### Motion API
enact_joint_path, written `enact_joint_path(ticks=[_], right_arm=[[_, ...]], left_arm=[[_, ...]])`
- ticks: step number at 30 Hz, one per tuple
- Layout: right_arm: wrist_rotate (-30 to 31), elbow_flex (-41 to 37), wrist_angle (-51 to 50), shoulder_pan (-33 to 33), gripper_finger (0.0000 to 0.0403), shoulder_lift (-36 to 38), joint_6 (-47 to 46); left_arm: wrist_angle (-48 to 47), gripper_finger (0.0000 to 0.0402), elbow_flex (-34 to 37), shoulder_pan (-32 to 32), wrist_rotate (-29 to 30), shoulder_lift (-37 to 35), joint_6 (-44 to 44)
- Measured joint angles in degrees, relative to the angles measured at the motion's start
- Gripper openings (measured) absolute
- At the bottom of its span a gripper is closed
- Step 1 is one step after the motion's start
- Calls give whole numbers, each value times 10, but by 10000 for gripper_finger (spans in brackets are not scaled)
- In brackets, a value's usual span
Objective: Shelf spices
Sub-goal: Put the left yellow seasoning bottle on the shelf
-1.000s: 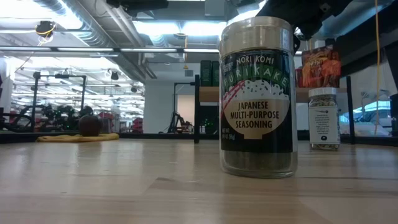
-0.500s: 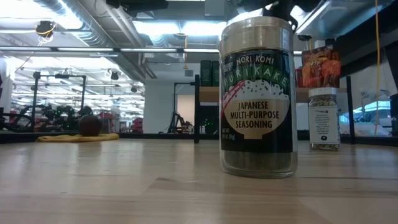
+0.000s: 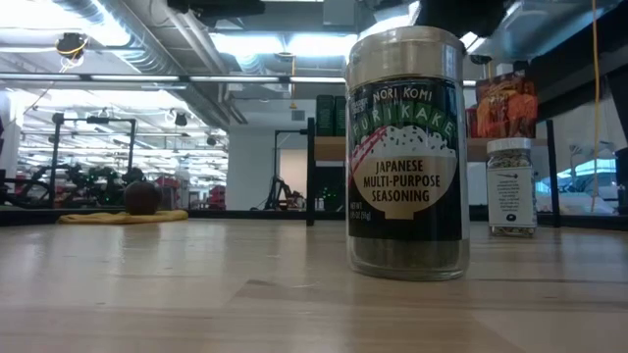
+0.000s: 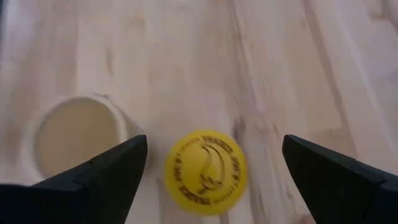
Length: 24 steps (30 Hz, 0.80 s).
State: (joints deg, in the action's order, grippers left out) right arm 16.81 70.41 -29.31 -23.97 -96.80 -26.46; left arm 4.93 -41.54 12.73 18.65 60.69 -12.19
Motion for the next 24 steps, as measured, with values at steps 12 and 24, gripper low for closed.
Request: enact_joint_path(ticks=[12, 24], right_arm=[[0, -1, -37, 0, 370, -43, -18], [6, -1, -37, 1, 232, -43, -4]], left_arm=[[1, 150, 0, 0, 0, 0, -1], [1, 150, 0, 0, 0, 0, -2]])
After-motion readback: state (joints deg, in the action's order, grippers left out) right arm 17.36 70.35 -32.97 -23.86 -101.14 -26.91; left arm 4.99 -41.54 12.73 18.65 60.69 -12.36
